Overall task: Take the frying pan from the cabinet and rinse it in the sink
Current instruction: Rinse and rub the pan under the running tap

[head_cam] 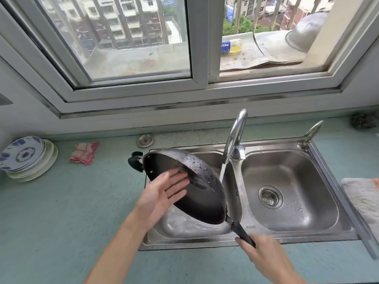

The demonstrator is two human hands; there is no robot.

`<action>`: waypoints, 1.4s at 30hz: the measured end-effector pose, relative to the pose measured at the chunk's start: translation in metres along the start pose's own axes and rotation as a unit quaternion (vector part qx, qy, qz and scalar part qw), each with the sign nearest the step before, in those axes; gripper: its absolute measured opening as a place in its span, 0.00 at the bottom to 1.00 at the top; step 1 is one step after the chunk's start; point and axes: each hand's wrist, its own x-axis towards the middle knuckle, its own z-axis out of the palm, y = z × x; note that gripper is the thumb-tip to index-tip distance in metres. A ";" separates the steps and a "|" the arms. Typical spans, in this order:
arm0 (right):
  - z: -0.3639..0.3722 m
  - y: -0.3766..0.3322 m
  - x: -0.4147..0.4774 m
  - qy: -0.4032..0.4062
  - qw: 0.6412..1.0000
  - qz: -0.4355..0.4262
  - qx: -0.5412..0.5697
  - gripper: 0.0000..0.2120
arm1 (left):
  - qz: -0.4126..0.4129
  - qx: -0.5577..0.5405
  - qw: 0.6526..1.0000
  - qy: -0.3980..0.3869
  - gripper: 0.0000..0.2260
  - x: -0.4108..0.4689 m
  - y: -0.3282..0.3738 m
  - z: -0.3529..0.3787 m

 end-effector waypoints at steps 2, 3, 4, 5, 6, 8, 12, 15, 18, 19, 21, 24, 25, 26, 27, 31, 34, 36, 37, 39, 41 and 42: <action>-0.001 -0.006 0.003 -0.043 0.998 0.007 0.039 0.23 | -0.058 0.019 0.997 0.050 0.15 0.002 -0.027 -0.014; -0.001 -0.011 0.003 -0.064 0.996 0.005 0.064 0.22 | -0.092 0.023 0.992 0.079 0.14 0.002 -0.044 -0.025; 0.000 -0.016 0.003 -0.080 0.993 -0.002 0.082 0.21 | -0.126 0.025 0.986 0.104 0.15 0.000 -0.061 -0.034; 0.001 -0.022 0.003 -0.090 0.992 -0.012 0.089 0.21 | -0.157 0.025 0.979 0.125 0.16 -0.004 -0.078 -0.043; 0.003 -0.028 0.003 -0.096 0.991 -0.021 0.095 0.21 | -0.183 0.024 0.973 0.142 0.17 -0.009 -0.093 -0.050; 0.004 -0.040 0.003 -0.107 0.987 -0.030 0.118 0.20 | -0.218 0.021 0.963 0.158 0.20 -0.018 -0.118 -0.059; 0.006 -0.068 0.005 -0.135 0.978 -0.046 0.152 0.17 | -0.214 -0.047 0.967 0.130 0.24 -0.026 -0.135 -0.056; 0.004 -0.088 0.004 -0.150 0.972 -0.061 0.172 0.16 | -0.196 -0.063 0.975 0.085 0.27 -0.024 -0.132 -0.044; 0.009 -0.102 0.002 -0.178 0.961 -0.065 0.202 0.12 | -0.186 -0.065 0.980 0.038 0.30 -0.017 -0.127 -0.028; 0.012 -0.107 0.001 -0.188 0.957 -0.068 0.211 0.10 | -0.176 -0.072 0.982 0.018 0.29 -0.013 -0.123 -0.021; 0.019 -0.114 0.000 -0.199 0.950 -0.072 0.229 0.09 | -0.160 -0.087 0.983 0.006 0.23 -0.005 -0.115 -0.008; 0.024 -0.120 0.003 -0.200 0.952 -0.073 0.220 0.11 | -0.134 -0.091 0.986 0.039 0.17 0.009 -0.107 0.000; 0.025 -0.122 0.005 -0.199 0.951 -0.075 0.223 0.11 | -0.126 -0.093 0.987 0.045 0.16 0.013 -0.106 -0.003; 0.027 -0.123 0.009 -0.196 0.952 -0.074 0.223 0.10 | -0.124 -0.099 0.986 0.046 0.15 0.016 -0.105 -0.005; 0.029 -0.125 0.011 -0.189 0.954 -0.072 0.222 0.09 | -0.125 -0.103 0.986 0.048 0.13 0.020 -0.104 -0.007; 0.039 -0.131 0.020 -0.174 0.955 -0.050 0.235 0.08 | -0.141 -0.083 0.985 0.047 0.12 0.036 -0.103 -0.015; 0.043 -0.134 0.028 -0.183 0.948 -0.031 0.259 0.07 | -0.158 -0.014 0.987 0.036 0.12 0.052 -0.105 -0.025; 0.047 -0.133 0.033 -0.184 0.945 -0.023 0.269 0.07 | -0.167 0.000 0.985 0.035 0.12 0.060 -0.108 -0.030; 0.048 -0.134 0.035 -0.183 0.944 -0.020 0.273 0.07 | -0.173 0.000 0.984 0.040 0.12 0.063 -0.109 -0.031; 0.051 -0.134 0.038 -0.185 0.941 -0.011 0.282 0.07 | -0.181 -0.002 0.982 0.045 0.12 0.065 -0.109 -0.032; 0.055 -0.134 0.039 -0.186 0.936 -0.001 0.300 0.08 | -0.187 0.005 0.982 0.038 0.12 0.067 -0.110 -0.036; 0.058 -0.134 0.039 -0.186 0.932 0.003 0.310 0.08 | -0.190 0.011 0.981 0.036 0.12 0.067 -0.110 -0.038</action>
